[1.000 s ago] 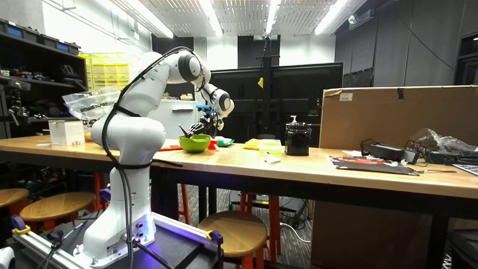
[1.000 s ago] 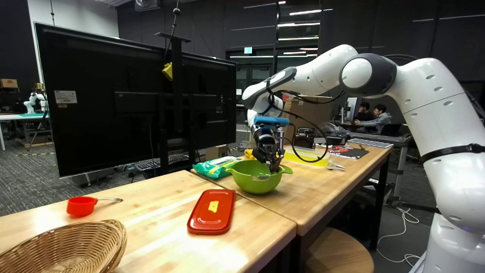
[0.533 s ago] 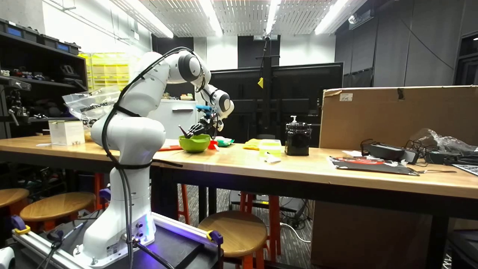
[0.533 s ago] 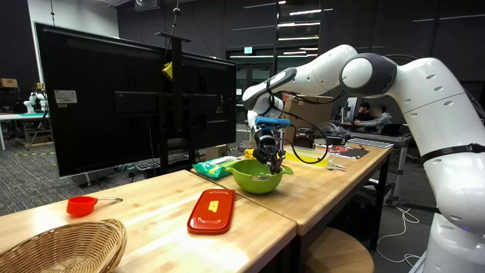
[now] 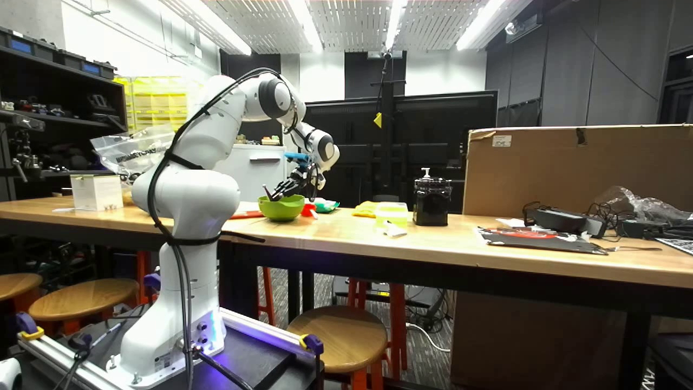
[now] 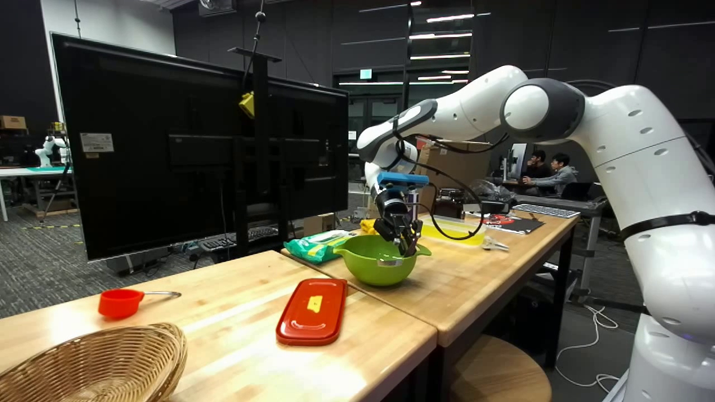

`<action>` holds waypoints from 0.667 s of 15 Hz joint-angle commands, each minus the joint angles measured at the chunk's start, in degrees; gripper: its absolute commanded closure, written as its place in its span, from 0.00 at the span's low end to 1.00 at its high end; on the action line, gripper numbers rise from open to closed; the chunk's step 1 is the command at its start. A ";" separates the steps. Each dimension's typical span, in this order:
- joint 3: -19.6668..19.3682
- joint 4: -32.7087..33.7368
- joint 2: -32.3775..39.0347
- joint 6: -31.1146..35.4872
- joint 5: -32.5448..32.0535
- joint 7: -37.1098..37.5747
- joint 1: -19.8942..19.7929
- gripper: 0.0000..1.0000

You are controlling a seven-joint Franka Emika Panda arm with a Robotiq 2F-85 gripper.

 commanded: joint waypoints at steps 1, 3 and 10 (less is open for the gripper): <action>0.13 0.73 -0.72 -0.93 -1.55 -0.78 -0.22 0.43; 0.15 1.08 -0.65 -0.97 -1.76 -0.94 -0.26 0.29; 0.04 1.92 -1.03 -0.57 -3.55 -1.40 -0.38 0.00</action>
